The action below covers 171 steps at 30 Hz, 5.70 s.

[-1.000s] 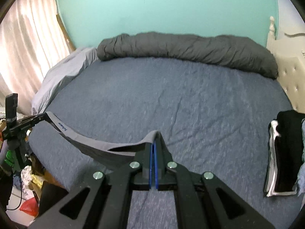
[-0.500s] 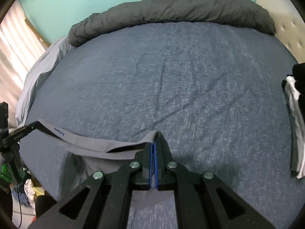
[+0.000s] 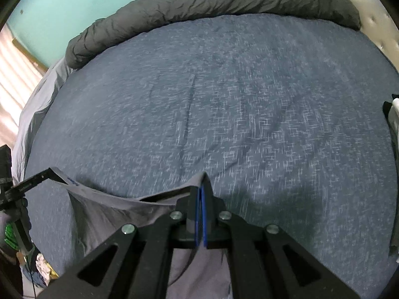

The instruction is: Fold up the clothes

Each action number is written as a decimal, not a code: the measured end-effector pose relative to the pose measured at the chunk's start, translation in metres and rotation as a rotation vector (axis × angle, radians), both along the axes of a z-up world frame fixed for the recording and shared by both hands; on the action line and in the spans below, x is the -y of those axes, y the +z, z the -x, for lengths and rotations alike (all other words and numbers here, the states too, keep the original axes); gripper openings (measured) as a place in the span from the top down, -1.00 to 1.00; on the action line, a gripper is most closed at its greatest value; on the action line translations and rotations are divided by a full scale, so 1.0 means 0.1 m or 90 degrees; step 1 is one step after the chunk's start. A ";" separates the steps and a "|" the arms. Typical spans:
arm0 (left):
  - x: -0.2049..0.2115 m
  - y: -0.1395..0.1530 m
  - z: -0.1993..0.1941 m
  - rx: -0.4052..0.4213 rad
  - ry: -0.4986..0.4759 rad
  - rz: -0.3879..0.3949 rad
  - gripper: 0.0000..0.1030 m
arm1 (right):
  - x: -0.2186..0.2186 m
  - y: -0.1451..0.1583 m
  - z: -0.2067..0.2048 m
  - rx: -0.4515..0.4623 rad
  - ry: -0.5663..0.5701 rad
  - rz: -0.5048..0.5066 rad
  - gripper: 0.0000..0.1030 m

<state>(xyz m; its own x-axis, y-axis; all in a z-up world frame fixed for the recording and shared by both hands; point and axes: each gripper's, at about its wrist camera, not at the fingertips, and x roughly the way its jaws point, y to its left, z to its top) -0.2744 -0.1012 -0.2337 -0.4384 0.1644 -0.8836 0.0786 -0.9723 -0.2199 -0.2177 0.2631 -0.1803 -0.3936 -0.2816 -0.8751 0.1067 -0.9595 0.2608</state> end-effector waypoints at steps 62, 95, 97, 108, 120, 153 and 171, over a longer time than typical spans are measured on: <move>-0.04 -0.54 0.22 -0.044 -0.053 0.041 1.00 | -0.03 -0.74 0.15 -0.082 -0.013 0.006 0.97; -0.17 -0.41 0.16 -0.060 -0.068 -0.003 0.92 | -0.13 -0.72 0.10 -0.120 -0.030 0.013 0.98; -0.19 -0.37 0.23 -0.058 -0.066 0.000 0.92 | -0.12 -0.70 0.14 -0.123 -0.036 0.012 0.98; -0.28 -0.57 0.72 -0.038 -0.054 0.013 0.92 | -0.08 -0.88 0.59 -0.116 -0.061 -0.022 0.98; -0.06 -0.72 0.85 -0.007 -0.005 -0.010 0.63 | -0.22 -0.95 0.72 -0.093 -0.117 -0.036 0.88; 0.10 -0.97 -1.23 0.041 0.010 -0.083 0.92 | -0.55 -1.16 -1.27 0.006 -0.128 0.076 0.96; 0.37 -0.90 -1.29 0.047 0.044 -0.064 0.91 | -0.80 -1.20 -1.15 0.019 -0.177 0.084 0.97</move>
<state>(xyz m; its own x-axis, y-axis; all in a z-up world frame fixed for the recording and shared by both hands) -0.1450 -0.1387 -0.3242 -0.3859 0.2251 -0.8947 0.1641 -0.9376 -0.3067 -0.1028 0.3426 -0.2998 -0.4454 -0.2788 -0.8508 -0.1648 -0.9085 0.3840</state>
